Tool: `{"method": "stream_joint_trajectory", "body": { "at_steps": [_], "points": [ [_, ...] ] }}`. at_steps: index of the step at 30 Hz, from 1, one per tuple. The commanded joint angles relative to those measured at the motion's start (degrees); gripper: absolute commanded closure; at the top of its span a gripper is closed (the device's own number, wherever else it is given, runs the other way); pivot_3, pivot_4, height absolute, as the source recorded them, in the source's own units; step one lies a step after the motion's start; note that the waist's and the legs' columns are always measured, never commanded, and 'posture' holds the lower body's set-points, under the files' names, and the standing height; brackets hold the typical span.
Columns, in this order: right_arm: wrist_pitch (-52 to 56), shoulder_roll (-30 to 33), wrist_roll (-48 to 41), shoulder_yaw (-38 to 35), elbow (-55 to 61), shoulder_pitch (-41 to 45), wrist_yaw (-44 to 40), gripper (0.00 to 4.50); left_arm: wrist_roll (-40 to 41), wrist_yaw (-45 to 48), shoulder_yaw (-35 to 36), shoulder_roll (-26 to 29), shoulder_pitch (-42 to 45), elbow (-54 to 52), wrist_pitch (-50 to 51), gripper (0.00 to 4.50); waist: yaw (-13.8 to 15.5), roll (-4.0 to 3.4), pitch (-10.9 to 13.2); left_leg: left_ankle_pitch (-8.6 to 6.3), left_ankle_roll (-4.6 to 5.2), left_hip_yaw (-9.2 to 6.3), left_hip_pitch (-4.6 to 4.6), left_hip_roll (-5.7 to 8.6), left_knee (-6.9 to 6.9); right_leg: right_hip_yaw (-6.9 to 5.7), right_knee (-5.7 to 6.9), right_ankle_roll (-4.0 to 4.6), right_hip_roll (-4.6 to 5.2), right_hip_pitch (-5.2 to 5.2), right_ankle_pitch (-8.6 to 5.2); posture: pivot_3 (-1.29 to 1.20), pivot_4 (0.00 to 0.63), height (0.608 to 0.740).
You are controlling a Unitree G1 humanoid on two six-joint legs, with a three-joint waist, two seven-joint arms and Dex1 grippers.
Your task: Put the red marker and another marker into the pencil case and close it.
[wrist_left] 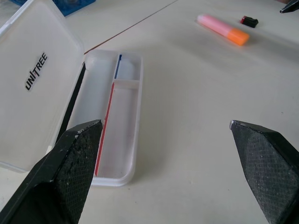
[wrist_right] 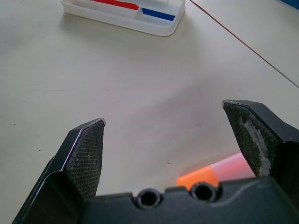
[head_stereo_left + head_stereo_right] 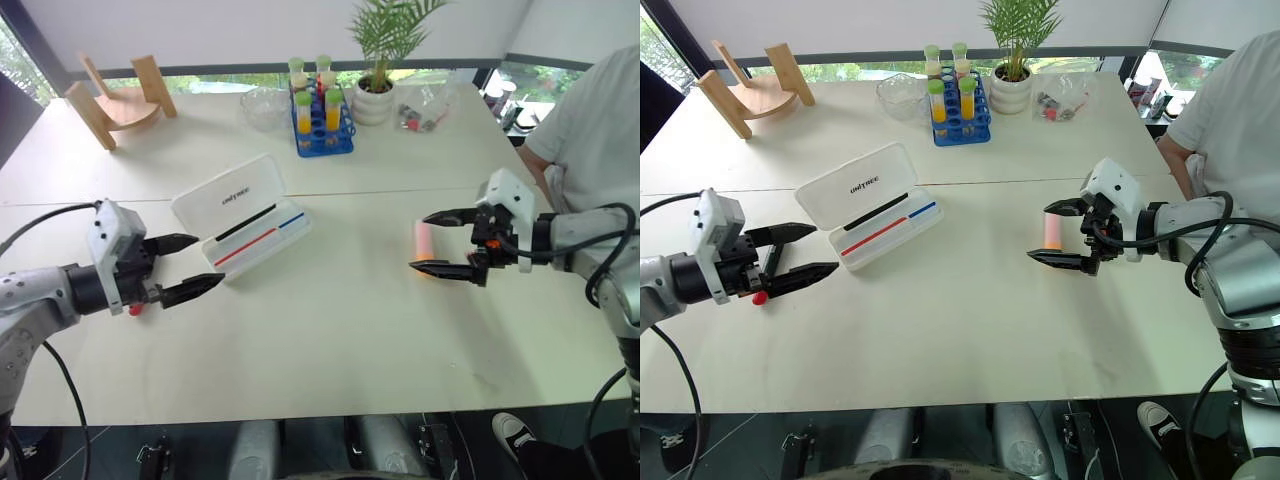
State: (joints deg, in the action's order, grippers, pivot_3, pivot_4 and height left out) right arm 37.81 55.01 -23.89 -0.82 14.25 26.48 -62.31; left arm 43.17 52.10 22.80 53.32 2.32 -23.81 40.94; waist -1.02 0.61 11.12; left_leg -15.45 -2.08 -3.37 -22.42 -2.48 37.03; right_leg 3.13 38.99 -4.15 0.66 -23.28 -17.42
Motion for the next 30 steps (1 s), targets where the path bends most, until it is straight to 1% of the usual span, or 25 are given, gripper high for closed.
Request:
{"method": "stream_joint_trajectory", "body": {
  "at_steps": [1,6,12,18,24,26,30],
  "points": [
    [-1.2,0.2,0.0,-0.7,0.1,1.2,-0.1,0.0,0.2,-0.3,1.6,-0.1,-0.1,-1.4,-0.9,0.01,0.0,0.0,0.0,0.0,0.0,0.0,0.0,0.0,0.0,0.0,0.0,0.0,0.0,0.0,0.0,0.0,0.15,0.74],
    [-1.7,0.3,0.4,-0.3,-1.1,1.9,-0.4,0.0,1.4,-1.0,1.8,-0.8,0.8,-1.7,-0.3,0.01,0.0,0.0,0.0,0.0,0.0,0.01,0.0,0.0,0.0,0.0,0.0,0.0,0.0,0.0,0.0,0.0,0.15,0.74],
    [-1.5,0.8,0.6,-0.6,-1.0,1.9,-0.6,0.0,-1.1,-1.4,-0.5,-1.3,0.3,-1.1,-2.0,0.01,0.0,0.0,0.0,0.0,0.0,0.0,0.0,0.0,0.0,0.0,0.0,0.0,0.0,0.0,0.0,0.0,0.15,0.74],
    [-1.0,1.0,0.4,-1.2,0.0,1.2,0.0,0.0,-3.1,-1.9,-3.7,-2.6,2.0,0.0,-3.2,0.01,0.0,0.0,0.0,0.0,0.0,0.0,0.0,0.0,0.01,0.0,0.0,0.0,0.0,0.01,0.0,0.0,0.15,0.74],
    [-0.4,0.8,0.3,-1.7,1.3,0.3,1.4,0.0,-10.3,-4.7,-13.4,-8.3,6.0,3.2,-7.5,0.01,0.2,0.0,0.0,0.0,0.0,0.0,0.0,0.02,0.01,0.0,0.0,-0.01,0.01,0.02,0.01,0.0,0.15,0.74],
    [-0.1,0.6,0.1,-2.0,1.9,0.0,1.9,0.0,-13.9,-5.7,-16.9,-10.5,7.4,5.7,-10.0,0.01,0.2,0.0,0.0,0.0,0.0,0.0,-0.01,0.02,0.03,0.0,0.0,-0.02,0.0,0.03,0.01,0.0,0.15,0.74],
    [0.5,0.2,-0.3,-2.6,3.6,-1.4,3.4,0.0,-21.3,-8.3,-22.3,-14.9,11.5,14.1,-15.5,0.01,0.3,0.01,0.0,0.0,0.0,-0.02,-0.01,0.03,0.04,0.0,0.0,-0.02,0.0,0.03,0.01,0.0,0.15,0.74]
  ]
}}
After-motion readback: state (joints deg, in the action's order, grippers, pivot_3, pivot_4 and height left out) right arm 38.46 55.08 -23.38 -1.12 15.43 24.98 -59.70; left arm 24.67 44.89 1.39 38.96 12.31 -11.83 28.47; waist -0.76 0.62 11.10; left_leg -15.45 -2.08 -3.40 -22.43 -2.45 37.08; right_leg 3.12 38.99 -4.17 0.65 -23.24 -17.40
